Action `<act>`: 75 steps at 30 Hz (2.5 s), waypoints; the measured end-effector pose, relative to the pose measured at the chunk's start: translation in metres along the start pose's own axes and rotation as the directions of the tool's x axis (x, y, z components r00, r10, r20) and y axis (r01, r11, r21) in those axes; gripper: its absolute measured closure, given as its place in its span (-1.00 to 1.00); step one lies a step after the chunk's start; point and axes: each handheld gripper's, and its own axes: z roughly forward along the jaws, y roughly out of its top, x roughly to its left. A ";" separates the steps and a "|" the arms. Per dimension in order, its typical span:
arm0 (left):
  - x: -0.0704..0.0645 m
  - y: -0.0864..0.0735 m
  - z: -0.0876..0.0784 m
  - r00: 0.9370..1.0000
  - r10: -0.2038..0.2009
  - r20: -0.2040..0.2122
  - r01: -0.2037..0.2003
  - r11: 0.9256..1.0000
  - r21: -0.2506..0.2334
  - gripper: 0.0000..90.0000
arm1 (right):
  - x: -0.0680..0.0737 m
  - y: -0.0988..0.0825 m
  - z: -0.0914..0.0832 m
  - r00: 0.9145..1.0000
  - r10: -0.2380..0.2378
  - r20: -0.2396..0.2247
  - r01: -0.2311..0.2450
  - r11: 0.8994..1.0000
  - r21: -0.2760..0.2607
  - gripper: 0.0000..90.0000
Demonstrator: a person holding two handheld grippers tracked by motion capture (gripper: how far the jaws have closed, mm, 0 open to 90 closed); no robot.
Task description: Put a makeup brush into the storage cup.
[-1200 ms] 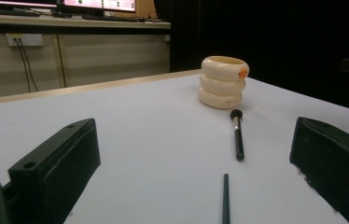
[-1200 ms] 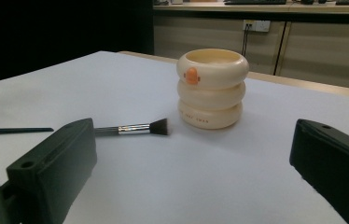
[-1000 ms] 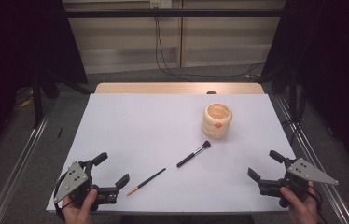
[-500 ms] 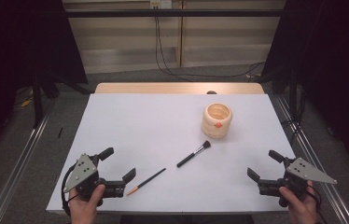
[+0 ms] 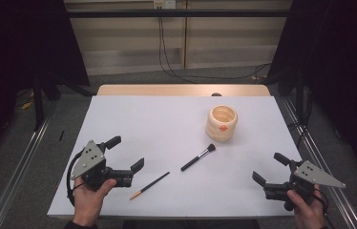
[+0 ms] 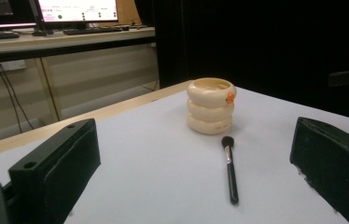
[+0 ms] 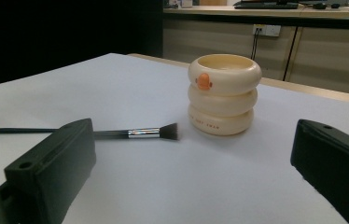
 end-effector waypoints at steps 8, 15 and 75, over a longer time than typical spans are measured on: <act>-0.001 0.009 0.019 1.000 -0.014 0.008 0.014 1.000 0.004 -0.98 | 0.000 0.000 0.000 1.000 -0.006 0.004 0.006 1.000 0.000 -1.00; -0.004 0.015 0.028 0.999 0.015 0.032 -0.015 1.000 0.027 -0.98 | 0.001 0.000 0.000 1.000 -0.006 -0.002 0.006 1.000 -0.003 -1.00; 0.006 -0.022 0.080 0.982 -0.053 0.183 -0.126 0.540 0.832 -0.64 | 0.001 0.000 0.000 1.000 0.000 -0.019 0.000 1.000 0.014 -1.00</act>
